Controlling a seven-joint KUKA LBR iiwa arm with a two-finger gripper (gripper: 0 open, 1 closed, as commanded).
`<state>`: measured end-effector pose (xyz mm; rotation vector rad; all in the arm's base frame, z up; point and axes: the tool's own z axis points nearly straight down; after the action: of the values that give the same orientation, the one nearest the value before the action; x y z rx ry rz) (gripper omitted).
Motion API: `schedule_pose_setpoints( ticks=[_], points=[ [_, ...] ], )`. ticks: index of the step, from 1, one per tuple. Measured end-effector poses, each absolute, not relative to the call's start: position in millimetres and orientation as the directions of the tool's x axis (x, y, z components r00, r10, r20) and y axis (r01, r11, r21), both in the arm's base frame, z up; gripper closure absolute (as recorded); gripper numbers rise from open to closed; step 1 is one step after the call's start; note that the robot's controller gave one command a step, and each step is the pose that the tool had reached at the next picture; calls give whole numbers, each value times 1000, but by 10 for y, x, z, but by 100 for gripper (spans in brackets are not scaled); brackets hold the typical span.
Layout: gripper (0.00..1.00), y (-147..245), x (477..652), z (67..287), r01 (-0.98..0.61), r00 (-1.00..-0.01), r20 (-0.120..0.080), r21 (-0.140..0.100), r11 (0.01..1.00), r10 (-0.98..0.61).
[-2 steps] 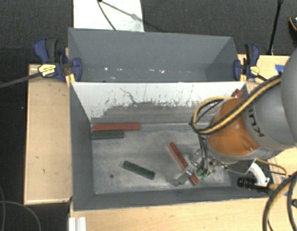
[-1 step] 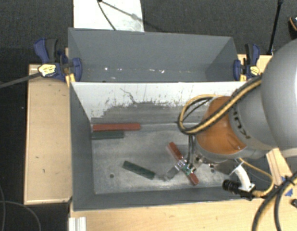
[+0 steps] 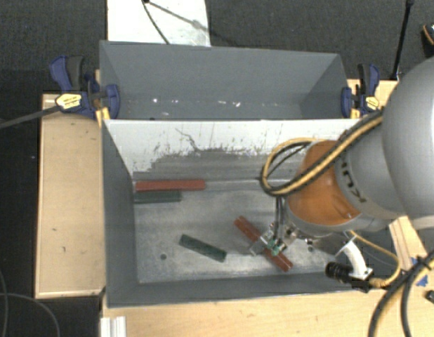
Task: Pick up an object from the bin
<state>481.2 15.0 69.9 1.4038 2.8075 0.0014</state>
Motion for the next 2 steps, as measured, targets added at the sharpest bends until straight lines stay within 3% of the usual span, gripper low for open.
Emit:
schedule_pose_setpoints(
  ticks=[1, 2],
  points=[
    [100, 147, 4818, 923, 797, -604, -3, 3, 604, 797],
    [100, 145, 4826, 1337, 793, -609, -2, 3, 609, 793]
  ],
)
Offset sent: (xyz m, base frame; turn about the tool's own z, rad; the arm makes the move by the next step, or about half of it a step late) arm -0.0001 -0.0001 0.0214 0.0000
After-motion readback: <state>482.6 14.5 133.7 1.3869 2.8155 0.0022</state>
